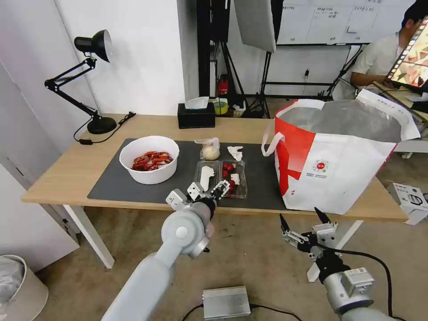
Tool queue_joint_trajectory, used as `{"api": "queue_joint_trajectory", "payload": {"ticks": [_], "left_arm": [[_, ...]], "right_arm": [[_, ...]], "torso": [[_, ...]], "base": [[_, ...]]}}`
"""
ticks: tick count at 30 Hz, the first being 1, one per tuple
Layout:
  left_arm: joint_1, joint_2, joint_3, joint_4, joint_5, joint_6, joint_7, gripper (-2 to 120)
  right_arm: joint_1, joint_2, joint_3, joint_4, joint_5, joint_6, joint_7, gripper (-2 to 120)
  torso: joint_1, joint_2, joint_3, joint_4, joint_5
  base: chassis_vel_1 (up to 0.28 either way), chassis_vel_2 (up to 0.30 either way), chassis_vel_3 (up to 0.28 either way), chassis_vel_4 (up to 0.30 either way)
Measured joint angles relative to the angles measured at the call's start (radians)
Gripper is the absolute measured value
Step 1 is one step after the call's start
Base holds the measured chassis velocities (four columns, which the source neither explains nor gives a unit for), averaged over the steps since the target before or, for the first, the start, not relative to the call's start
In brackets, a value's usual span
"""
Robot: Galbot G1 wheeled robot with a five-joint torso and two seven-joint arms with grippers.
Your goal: Pick up the trash from the table and place it into the takeout bag.
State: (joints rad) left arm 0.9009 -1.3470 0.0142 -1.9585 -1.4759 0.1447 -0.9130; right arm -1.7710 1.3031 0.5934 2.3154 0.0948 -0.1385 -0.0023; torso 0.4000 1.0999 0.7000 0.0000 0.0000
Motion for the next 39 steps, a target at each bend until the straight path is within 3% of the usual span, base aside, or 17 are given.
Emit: {"api": "queue_joint_trajectory", "payload": {"ticks": [17, 39], "left_arm": [[0.013, -0.012, -0.016, -0.008, 0.020, -0.053, 0.006, 100], [0.033, 0.025, -0.077, -0.057, 0.017, -0.089, 0.044, 100]], "right_arm": [[0.005, 0.033, -0.019, -0.027, -0.042, 0.025, -0.006, 100], [-0.012, 0.059, -0.038, -0.023, -0.082, 0.037, -0.012, 100]], "torso": [[0.000, 0.000, 0.000, 0.0000, 0.0000], [0.000, 0.000, 0.000, 0.0000, -0.0001]], "base": [[0.000, 0.000, 0.000, 0.000], [0.000, 0.000, 0.000, 0.000]]}}
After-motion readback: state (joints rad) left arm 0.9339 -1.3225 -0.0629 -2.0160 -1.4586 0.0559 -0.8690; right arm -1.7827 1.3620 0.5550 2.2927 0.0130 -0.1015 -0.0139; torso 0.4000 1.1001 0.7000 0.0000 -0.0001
